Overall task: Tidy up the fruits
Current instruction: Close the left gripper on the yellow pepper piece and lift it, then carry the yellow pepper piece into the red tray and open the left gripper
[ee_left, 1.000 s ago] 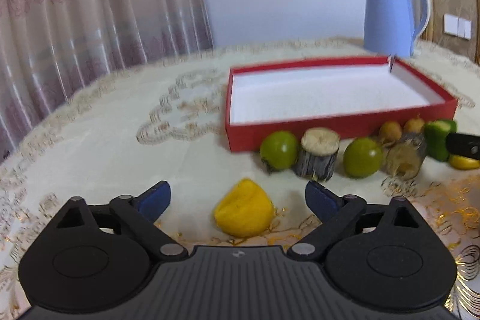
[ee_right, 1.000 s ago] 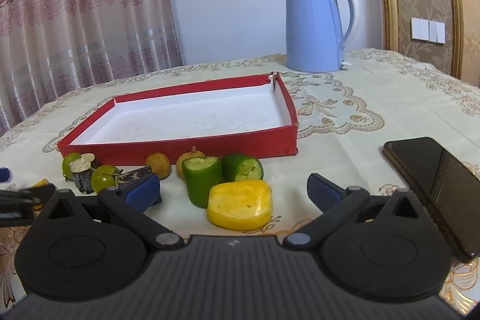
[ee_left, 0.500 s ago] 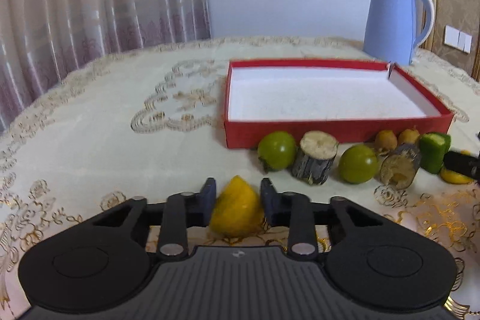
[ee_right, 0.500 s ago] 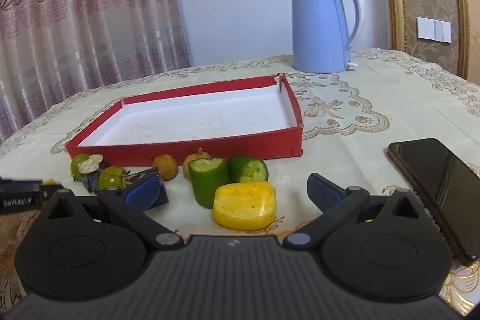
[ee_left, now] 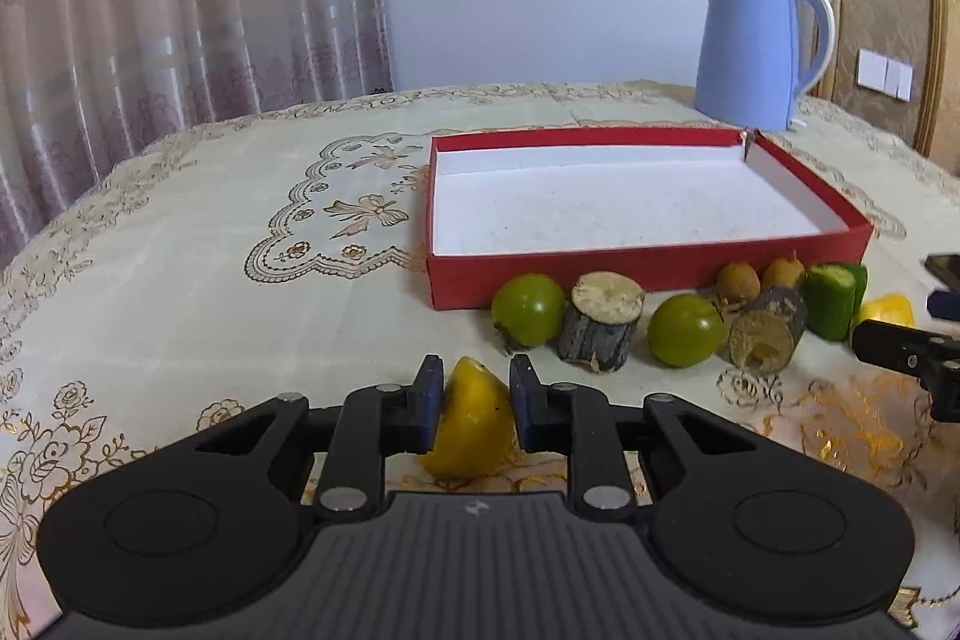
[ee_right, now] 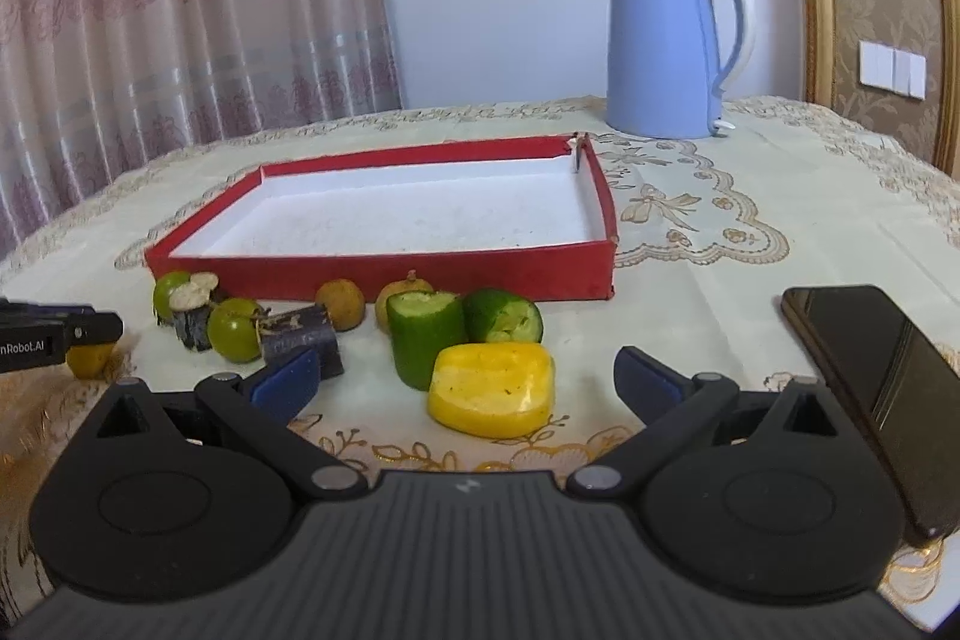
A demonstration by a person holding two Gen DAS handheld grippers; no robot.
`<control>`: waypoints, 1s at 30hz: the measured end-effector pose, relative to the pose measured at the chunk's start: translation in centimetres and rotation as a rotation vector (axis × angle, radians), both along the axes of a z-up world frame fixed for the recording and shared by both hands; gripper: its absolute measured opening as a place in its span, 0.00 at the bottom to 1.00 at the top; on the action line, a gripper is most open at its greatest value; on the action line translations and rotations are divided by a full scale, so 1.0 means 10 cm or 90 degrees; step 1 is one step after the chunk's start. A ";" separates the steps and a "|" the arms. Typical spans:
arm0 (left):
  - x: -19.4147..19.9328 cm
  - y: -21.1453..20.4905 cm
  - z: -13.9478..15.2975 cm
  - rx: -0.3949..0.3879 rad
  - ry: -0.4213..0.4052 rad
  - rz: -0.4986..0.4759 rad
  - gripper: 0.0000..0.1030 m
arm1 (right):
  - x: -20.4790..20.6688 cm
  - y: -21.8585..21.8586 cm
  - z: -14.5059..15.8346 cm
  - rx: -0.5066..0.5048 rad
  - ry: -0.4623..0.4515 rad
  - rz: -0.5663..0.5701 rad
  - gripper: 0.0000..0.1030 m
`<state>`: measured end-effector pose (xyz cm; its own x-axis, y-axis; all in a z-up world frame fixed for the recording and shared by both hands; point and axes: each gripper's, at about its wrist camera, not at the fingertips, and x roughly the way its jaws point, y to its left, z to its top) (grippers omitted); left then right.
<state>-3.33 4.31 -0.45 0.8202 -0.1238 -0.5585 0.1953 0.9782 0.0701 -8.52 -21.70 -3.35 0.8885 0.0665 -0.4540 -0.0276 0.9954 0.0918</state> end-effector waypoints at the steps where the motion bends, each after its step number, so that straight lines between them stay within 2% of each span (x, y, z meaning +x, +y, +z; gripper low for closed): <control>1: -0.01 -0.03 -0.02 0.012 -0.001 -0.003 0.26 | 0.00 0.01 0.00 -0.011 0.003 0.004 1.00; 4: -0.02 -0.11 -0.08 0.049 -0.007 -0.003 0.28 | 0.01 0.04 -0.01 -0.040 0.009 0.011 1.00; 5: -0.04 -0.13 -0.10 0.061 -0.013 -0.004 0.28 | 0.03 0.04 -0.01 -0.044 0.012 0.013 0.97; 6: -0.05 -0.14 -0.11 0.067 -0.018 -0.004 0.28 | 0.05 0.04 -0.01 -0.045 0.018 0.013 0.90; 7: -0.06 -0.14 -0.11 0.070 -0.022 -0.005 0.28 | 0.08 0.02 -0.01 -0.045 0.029 0.014 0.87; 10: -0.08 -0.07 -0.10 0.050 -0.027 -0.010 0.27 | 0.16 -0.01 -0.05 -0.038 0.054 0.018 0.71; 11: -0.09 -0.04 -0.09 0.039 -0.029 -0.012 0.25 | 0.17 -0.02 -0.06 -0.036 0.056 0.016 0.64; 12: -0.10 0.00 -0.07 0.027 -0.033 -0.013 0.23 | 0.17 -0.03 -0.06 -0.039 0.053 0.011 0.52; 13: -0.12 0.03 -0.05 0.019 -0.038 -0.015 0.21 | 0.16 -0.03 -0.05 -0.043 0.052 0.008 0.46; 20: -0.11 0.10 0.01 -0.009 -0.039 -0.016 0.18 | 0.14 -0.07 -0.06 -0.030 0.045 0.013 0.46; 21: -0.11 0.10 0.02 -0.009 -0.041 -0.016 0.16 | 0.13 -0.08 -0.05 -0.026 0.044 0.014 0.46; 22: -0.11 0.10 0.03 -0.011 -0.044 -0.015 0.08 | 0.13 -0.09 -0.04 -0.023 0.043 0.015 0.46; 25: -0.13 0.11 0.10 -0.021 -0.058 -0.020 0.06 | 0.10 -0.12 -0.02 -0.010 0.040 0.018 0.46; 28: -0.11 0.09 0.15 -0.007 -0.063 -0.010 0.06 | 0.10 -0.13 -0.02 -0.008 0.040 0.017 0.46; 30: -0.12 0.09 0.15 0.006 -0.055 -0.028 0.06 | 0.10 -0.13 -0.03 -0.008 0.040 0.017 0.46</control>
